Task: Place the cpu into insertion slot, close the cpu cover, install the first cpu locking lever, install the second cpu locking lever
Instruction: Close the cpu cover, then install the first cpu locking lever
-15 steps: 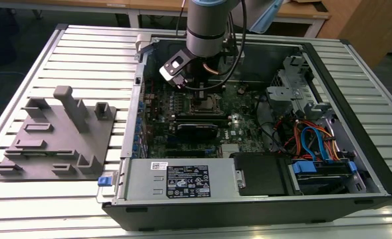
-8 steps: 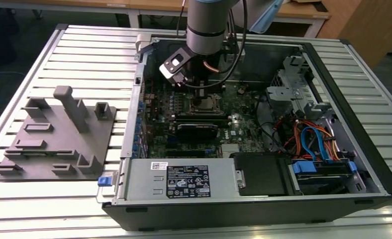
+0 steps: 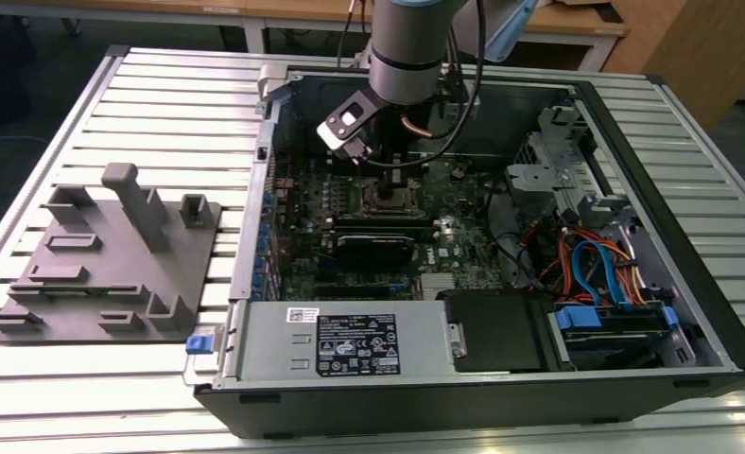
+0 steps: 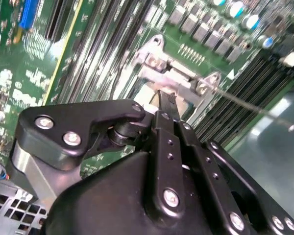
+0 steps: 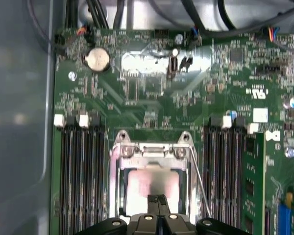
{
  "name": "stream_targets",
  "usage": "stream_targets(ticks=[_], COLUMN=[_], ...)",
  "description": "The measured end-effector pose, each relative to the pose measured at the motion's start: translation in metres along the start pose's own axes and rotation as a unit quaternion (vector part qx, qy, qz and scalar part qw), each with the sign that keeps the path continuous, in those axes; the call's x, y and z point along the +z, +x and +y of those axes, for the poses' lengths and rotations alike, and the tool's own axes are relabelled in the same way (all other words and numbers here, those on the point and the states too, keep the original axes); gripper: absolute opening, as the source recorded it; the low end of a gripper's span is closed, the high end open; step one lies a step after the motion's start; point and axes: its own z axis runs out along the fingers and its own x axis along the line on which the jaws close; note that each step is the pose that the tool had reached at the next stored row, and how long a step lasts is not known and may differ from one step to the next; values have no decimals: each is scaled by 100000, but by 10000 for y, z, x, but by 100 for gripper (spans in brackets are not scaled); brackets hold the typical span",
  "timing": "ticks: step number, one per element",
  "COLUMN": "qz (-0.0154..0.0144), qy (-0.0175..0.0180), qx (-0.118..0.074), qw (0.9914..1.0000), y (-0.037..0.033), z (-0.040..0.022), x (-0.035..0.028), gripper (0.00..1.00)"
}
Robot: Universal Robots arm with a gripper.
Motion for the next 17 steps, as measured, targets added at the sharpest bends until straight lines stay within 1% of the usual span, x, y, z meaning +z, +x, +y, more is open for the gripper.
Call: stream_targets(ticks=[2,3,17], qz=[-2,-2,0], qy=[6,3,2], qx=[1,-2,2], qw=[100000,100000,100000], y=[0,-1,0], z=[36,43,47], x=[0,0,0], gripper=[10,10,10])
